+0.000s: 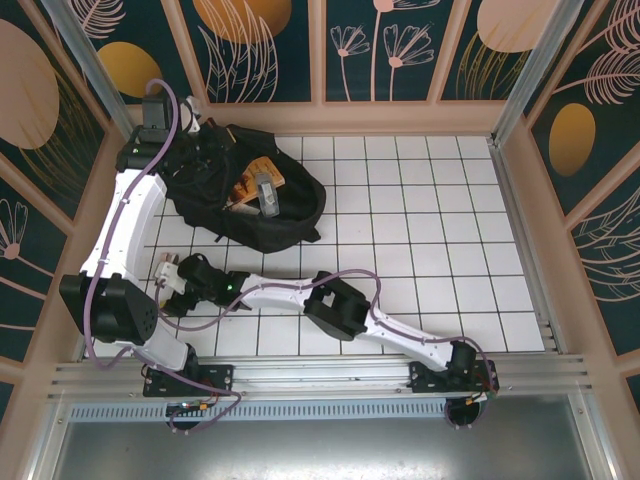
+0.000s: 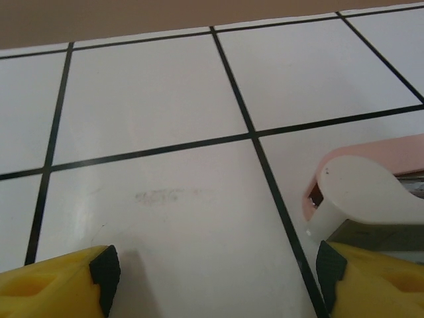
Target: Pack books, pencil case, and school supplies into a backpack
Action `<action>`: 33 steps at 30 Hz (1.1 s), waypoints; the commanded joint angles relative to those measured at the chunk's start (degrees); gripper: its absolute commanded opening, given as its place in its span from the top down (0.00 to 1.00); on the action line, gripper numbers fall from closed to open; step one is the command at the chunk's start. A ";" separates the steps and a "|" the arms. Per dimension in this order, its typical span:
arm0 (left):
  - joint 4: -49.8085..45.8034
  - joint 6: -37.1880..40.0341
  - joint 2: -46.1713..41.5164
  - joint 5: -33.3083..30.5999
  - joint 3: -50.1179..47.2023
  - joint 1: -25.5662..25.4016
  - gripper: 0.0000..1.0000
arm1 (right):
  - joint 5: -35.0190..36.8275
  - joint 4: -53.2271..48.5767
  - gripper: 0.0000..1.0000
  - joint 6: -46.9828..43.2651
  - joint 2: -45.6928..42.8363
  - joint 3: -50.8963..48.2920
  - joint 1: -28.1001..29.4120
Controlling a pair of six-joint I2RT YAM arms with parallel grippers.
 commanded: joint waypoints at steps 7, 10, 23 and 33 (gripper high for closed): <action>7.04 -2.92 -2.79 0.88 0.90 0.16 0.94 | 10.29 -1.85 0.25 10.80 7.02 3.75 -2.51; 7.13 -2.72 -3.03 0.58 0.42 0.16 0.94 | 12.79 -0.37 0.33 13.64 7.31 3.93 -3.25; 7.36 -2.27 -2.41 1.40 0.79 0.16 0.94 | 10.20 7.38 0.67 13.22 0.15 -9.37 -4.28; 7.31 -2.14 -2.24 1.67 0.96 0.16 0.93 | 5.20 12.25 0.69 10.00 -5.23 -19.42 -5.31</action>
